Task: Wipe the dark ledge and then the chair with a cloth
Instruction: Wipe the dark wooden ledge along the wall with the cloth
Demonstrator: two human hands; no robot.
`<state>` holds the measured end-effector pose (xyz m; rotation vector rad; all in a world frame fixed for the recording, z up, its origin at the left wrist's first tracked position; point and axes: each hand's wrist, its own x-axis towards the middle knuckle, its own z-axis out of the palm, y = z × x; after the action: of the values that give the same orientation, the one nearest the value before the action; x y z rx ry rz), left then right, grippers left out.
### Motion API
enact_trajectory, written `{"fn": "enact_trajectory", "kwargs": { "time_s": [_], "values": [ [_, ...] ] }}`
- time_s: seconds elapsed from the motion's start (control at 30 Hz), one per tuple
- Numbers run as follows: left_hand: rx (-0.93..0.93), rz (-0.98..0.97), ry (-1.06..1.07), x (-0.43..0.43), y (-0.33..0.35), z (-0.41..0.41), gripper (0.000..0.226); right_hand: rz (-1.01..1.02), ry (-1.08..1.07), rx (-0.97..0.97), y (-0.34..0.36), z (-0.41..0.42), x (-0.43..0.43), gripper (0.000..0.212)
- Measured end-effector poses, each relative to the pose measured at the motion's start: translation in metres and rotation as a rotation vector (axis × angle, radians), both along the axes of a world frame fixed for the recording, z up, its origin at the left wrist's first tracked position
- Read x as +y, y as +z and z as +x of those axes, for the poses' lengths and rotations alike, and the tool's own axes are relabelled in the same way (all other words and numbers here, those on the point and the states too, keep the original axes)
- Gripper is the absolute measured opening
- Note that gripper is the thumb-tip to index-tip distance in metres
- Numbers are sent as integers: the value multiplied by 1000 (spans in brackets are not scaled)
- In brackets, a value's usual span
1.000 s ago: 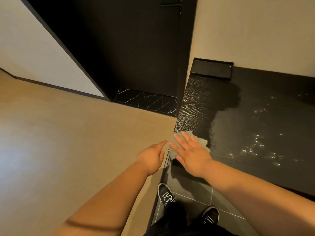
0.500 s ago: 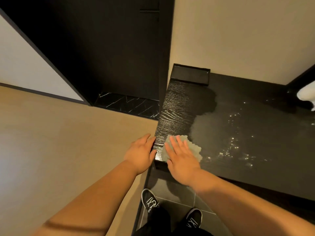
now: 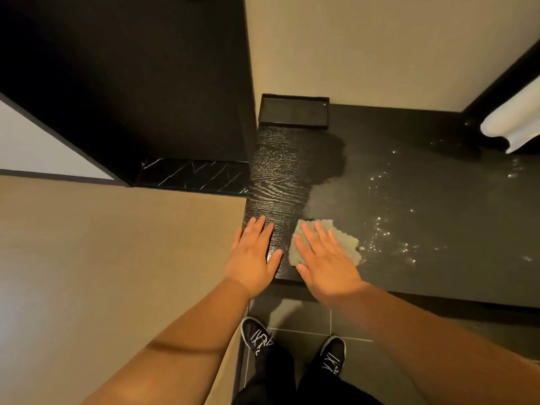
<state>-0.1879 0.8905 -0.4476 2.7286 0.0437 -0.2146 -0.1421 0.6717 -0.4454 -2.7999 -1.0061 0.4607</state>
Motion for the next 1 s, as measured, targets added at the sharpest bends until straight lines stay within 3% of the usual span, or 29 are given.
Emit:
{"fn": "enact_trajectory", "kwargs": {
  "time_s": [0.2,0.37,0.47,0.7,0.87,1.0],
  "values": [
    [-17,11,86,-12,-4,10,69,94,202,-5,-5,3,-18,62],
    [-38,28,125,-17,-5,12,67,146,24,-141,-3,4,-61,52],
    [-37,60,133,-17,-6,13,71,46,-79,-94,-4,-9,-41,58],
    [16,66,211,-26,-1,20,75,-28,266,-86,-9,7,-59,58],
    [48,155,257,-36,1,25,75,-71,-8,-106,-2,24,-100,56],
    [15,172,272,-38,-1,24,75,-18,-44,-116,-4,6,-72,61]
  ]
}}
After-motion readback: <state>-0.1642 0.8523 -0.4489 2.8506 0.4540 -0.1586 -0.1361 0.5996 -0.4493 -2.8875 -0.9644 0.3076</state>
